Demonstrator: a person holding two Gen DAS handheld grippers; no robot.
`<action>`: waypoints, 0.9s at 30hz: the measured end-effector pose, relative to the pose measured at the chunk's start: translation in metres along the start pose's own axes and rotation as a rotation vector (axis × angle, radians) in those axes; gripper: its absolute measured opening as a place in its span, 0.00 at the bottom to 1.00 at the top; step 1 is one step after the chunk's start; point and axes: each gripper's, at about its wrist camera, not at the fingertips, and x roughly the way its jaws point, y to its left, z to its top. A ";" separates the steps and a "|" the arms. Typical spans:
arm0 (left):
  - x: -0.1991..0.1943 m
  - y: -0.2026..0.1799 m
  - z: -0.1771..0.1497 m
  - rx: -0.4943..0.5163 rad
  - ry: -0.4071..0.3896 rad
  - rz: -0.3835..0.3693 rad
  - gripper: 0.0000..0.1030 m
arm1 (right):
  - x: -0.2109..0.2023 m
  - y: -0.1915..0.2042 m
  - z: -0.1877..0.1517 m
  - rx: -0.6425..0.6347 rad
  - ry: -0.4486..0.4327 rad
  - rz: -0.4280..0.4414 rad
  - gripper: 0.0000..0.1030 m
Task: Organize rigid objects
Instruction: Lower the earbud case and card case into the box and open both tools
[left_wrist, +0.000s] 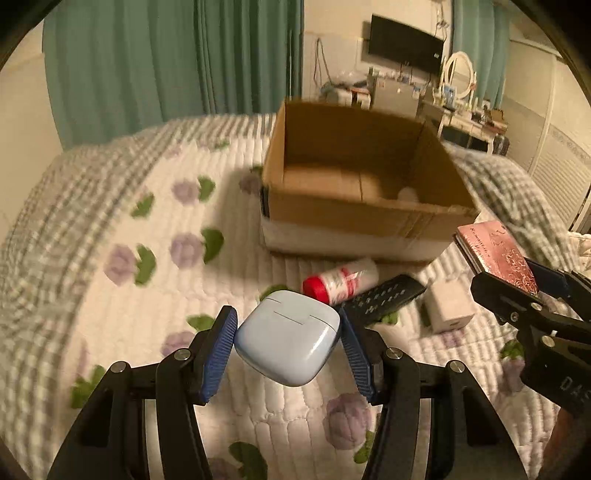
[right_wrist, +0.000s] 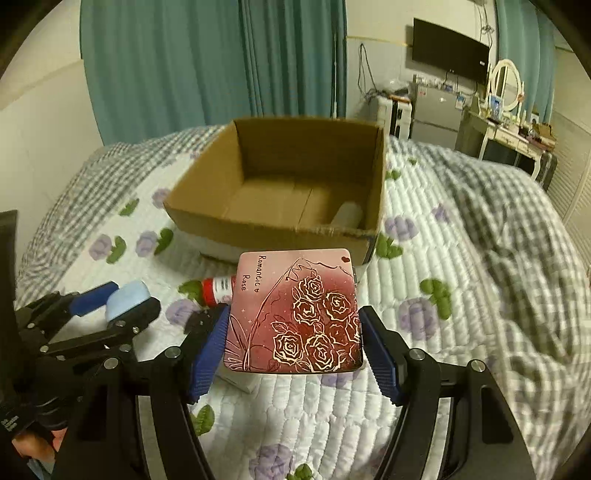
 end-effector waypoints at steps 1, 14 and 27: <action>-0.003 0.002 0.006 0.004 -0.015 -0.001 0.56 | -0.006 0.000 0.004 -0.001 -0.011 -0.002 0.67; -0.040 -0.020 0.105 0.100 -0.214 -0.006 0.56 | -0.049 -0.020 0.092 -0.017 -0.158 -0.012 0.67; 0.081 -0.047 0.142 0.156 -0.115 0.011 0.56 | 0.037 -0.054 0.131 -0.004 -0.109 -0.006 0.67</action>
